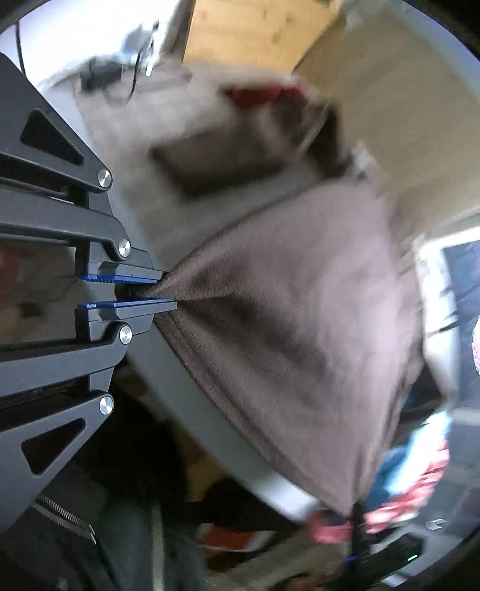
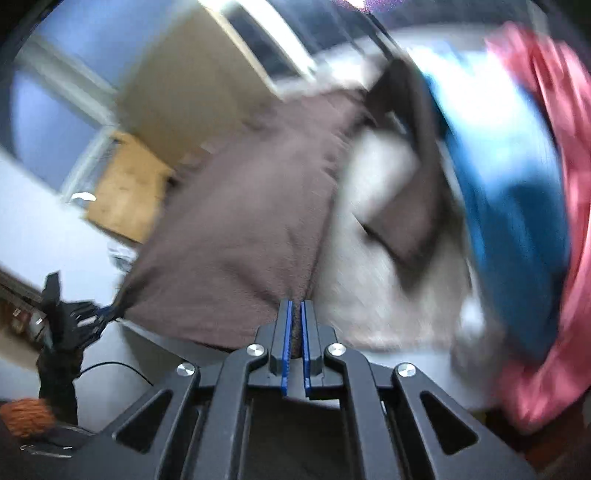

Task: Fold clothes
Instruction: 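Grasp the brown garment hem with both tools and lift it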

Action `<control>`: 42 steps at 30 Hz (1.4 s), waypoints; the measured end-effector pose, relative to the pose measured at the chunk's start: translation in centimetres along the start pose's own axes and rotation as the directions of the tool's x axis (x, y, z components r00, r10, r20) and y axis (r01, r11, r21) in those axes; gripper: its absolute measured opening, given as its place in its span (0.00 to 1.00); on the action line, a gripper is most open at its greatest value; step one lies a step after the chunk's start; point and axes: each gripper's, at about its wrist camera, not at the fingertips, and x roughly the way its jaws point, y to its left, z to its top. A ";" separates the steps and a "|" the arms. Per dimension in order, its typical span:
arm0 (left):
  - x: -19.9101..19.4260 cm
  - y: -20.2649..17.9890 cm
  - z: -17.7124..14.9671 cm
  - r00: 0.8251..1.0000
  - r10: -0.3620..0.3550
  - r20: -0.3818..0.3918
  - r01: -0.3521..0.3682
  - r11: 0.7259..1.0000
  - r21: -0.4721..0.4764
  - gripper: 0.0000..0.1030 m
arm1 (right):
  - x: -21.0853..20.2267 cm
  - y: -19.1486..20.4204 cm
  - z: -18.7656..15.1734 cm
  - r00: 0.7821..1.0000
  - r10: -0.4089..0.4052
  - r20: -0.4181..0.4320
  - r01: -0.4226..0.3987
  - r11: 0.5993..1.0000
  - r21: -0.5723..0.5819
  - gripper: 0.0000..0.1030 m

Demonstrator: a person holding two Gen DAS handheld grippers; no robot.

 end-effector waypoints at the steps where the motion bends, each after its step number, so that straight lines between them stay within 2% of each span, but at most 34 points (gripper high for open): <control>1: 2.0 -0.4 -0.6 0.999 -0.008 -0.040 0.009 1.000 0.006 0.05 | 1.5 -0.8 -0.6 0.999 -0.027 -0.035 0.027 1.000 0.009 0.04; 2: 3.6 -0.6 -0.9 0.997 -0.022 -0.067 0.022 1.000 0.003 0.05 | 2.3 -1.2 -1.0 0.998 -0.042 -0.056 0.043 0.999 0.014 0.04; 4: 4.2 -0.2 -1.2 0.996 -0.057 -0.074 0.055 0.998 -0.024 0.07 | 3.6 -1.9 -1.6 0.993 -0.067 -0.094 0.069 0.997 0.021 0.04; 6: 4.1 0.3 -1.4 0.994 -0.089 -0.071 0.085 0.995 -0.054 0.14 | 3.2 -2.2 -1.4 0.993 -0.073 -0.090 0.076 0.997 0.027 0.04; 8: 3.0 1.5 -2.0 0.995 -0.095 -0.035 0.092 0.992 -0.083 0.25 | 2.5 -2.6 -1.0 0.993 -0.092 -0.077 0.095 0.995 0.033 0.03; 11: 2.4 2.3 -3.3 0.996 -0.086 -0.021 0.083 0.991 -0.107 0.24 | 1.1 -3.4 -0.2 0.987 -0.150 -0.050 0.152 0.987 0.045 0.03; 13: 2.6 2.2 -4.0 0.996 -0.086 -0.037 0.082 0.990 -0.115 0.24 | 0.9 -3.9 0.0 0.989 -0.133 -0.057 0.137 0.989 0.061 0.03; 16: 3.9 2.0 -4.2 0.995 -0.089 -0.047 0.083 0.989 -0.122 0.24 | 1.5 -2.6 -0.1 0.990 -0.119 -0.081 0.119 0.993 0.005 0.04; 17: 4.4 1.9 -4.2 0.995 -0.090 -0.050 0.083 0.989 -0.124 0.24 | 1.9 -2.0 -0.1 0.989 -0.118 -0.093 0.118 0.993 -0.014 0.07; 18: 4.8 1.9 -4.1 0.995 -0.091 -0.048 0.084 0.988 -0.130 0.24 | 2.3 -1.5 -0.2 0.986 -0.128 -0.104 0.125 0.992 -0.031 0.15; 19: 5.0 2.1 -3.9 0.995 -0.092 -0.040 0.085 0.986 -0.142 0.24 | 2.7 -1.1 -0.2 0.984 -0.140 -0.113 0.135 0.990 -0.047 0.30; 21: 5.2 2.3 -3.5 0.996 -0.088 -0.014 0.085 0.982 -0.167 0.24 | 3.5 -0.3 -0.4 0.978 -0.163 -0.131 0.154 0.985 -0.080 0.42; 22: 5.3 2.5 -3.2 0.996 -0.089 0.002 0.087 0.979 -0.184 0.20 | 3.6 -0.1 -0.5 0.974 -0.186 -0.132 0.174 0.980 -0.099 0.42; 23: 5.4 2.8 -2.9 0.996 -0.093 0.019 0.094 0.974 -0.204 0.04 | 3.8 0.1 -0.7 0.969 -0.210 -0.131 0.195 0.974 -0.119 0.42; 26: 4.8 3.6 -2.3 0.993 -0.096 0.075 0.112 0.963 -0.245 0.04 | 4.0 0.2 -1.0 0.963 -0.229 -0.139 0.208 0.967 -0.147 0.42; 30: 3.0 4.2 -1.7 0.989 -0.076 0.126 0.105 0.964 -0.246 0.04 | 4.8 0.1 -1.4 0.965 -0.203 -0.168 0.178 0.972 -0.151 0.42; 31: 2.5 4.2 -1.8 0.989 -0.068 0.135 0.099 0.966 -0.241 0.04 | 5.3 0.3 -1.4 0.963 -0.193 -0.188 0.164 0.973 -0.161 0.39; 32: 2.0 4.3 -1.7 0.988 -0.056 0.144 0.089 0.968 -0.234 0.04 | 5.9 0.6 -1.2 0.962 -0.184 -0.204 0.150 0.974 -0.172 0.29; 33: 1.5 4.5 -1.4 0.988 -0.039 0.151 0.072 0.972 -0.223 0.03 | 6.1 1.0 -1.3 0.963 -0.164 -0.212 0.125 0.975 -0.185 0.07; 36: -0.1 4.9 -0.5 0.987 0.022 0.161 0.008 0.983 -0.184 0.03 | 4.5 2.7 -0.1 0.980 -0.075 -0.186 0.039 0.981 -0.188 0.07; 38: -2.4 4.3 -0.1 0.982 0.060 0.179 -0.036 0.990 -0.139 0.03 | 0.5 4.8 1.9 0.997 0.002 -0.076 -0.018 0.978 -0.208 0.07; 40: -4.6 3.7 0.3 0.975 0.098 0.199 -0.080 0.992 -0.095 0.03 | -3.9 4.7 2.4 0.997 0.054 0.050 -0.044 0.982 -0.184 0.07; 41: -5.7 3.4 0.5 0.971 0.116 0.210 -0.103 0.992 -0.073 0.03 | -5.3 3.7 2.0 0.995 0.061 0.082 -0.047 0.987 -0.153 0.07; 42: -5.9 2.6 0.3 0.974 0.103 0.201 -0.096 0.994 -0.043 0.03 | -5.3 2.0 1.2 0.997 0.043 0.067 -0.036 0.994 -0.101 0.07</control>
